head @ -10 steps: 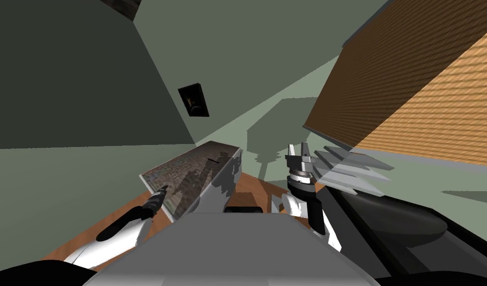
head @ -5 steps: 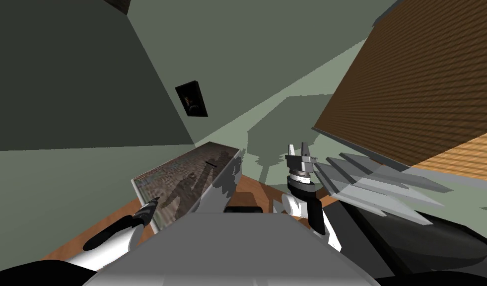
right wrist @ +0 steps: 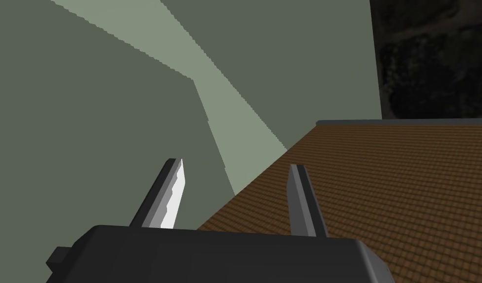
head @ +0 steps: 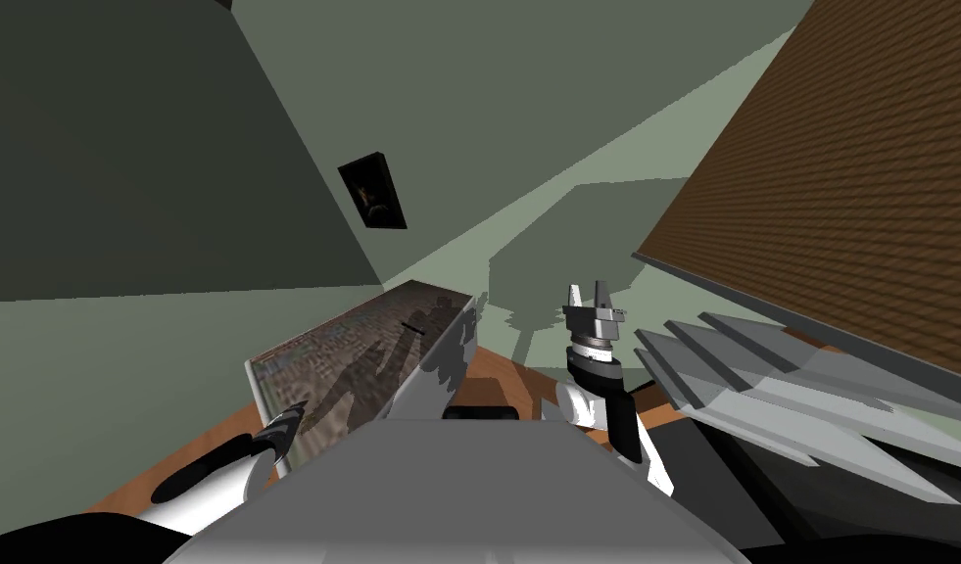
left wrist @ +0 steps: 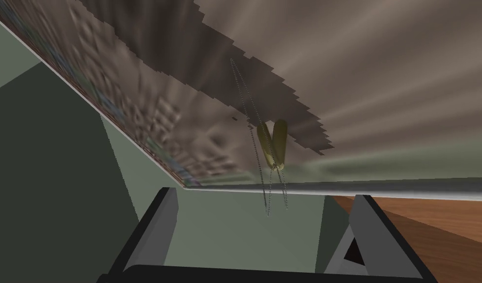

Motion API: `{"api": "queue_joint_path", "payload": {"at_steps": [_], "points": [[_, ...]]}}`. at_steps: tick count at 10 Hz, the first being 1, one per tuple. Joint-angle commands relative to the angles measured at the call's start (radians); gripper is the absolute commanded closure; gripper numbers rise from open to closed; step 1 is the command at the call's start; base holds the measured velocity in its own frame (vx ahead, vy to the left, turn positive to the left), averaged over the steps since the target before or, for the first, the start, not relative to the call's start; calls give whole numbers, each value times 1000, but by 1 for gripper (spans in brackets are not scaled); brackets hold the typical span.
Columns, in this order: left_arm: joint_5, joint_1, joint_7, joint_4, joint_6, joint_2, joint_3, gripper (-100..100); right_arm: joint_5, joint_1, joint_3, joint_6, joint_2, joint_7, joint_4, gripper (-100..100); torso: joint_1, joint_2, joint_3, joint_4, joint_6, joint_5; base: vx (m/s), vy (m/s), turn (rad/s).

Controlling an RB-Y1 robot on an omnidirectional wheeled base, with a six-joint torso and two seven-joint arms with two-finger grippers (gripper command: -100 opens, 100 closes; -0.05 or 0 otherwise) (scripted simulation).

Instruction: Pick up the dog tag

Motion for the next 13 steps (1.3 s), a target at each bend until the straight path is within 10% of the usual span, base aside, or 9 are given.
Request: {"api": "queue_joint_path", "payload": {"at_steps": [1,4,5,9,10,11,13], "points": [[-11,-15,2,32,-23,1,-7,-100,0,0,0,0,0,0,0,0,0,0,0,0,0,0,10,22,-1],[-21,-26,4,50,-34,-1,-12,-100,0,0,0,0,0,0,0,0,3,1,0,0,0,1,9,28,-7],[-22,-27,4,53,-37,-1,-12,100,0,0,0,0,0,0,0,0,1,1,1,0,0,0,0,0,0],[-21,-27,6,53,-36,-2,-12,100,0,0,0,0,0,0,0,0,-1,2,1,0,0,-1,0,0,3],[-21,-27,6,53,-36,-2,-12,0,0,0,0,0,0,0,0,0,-1,2,1,0,1,-1,0,0,0],[-7,-9,1,19,-14,0,-4,100,0,0,0,0,0,0,0,0,-1,2,1,0,1,-1,-7,-22,4],[-5,-6,2,13,-12,-1,-3,100,0,0,0,0,0,0,0,0,-4,3,2,0,1,-2,-12,-33,10]]}}
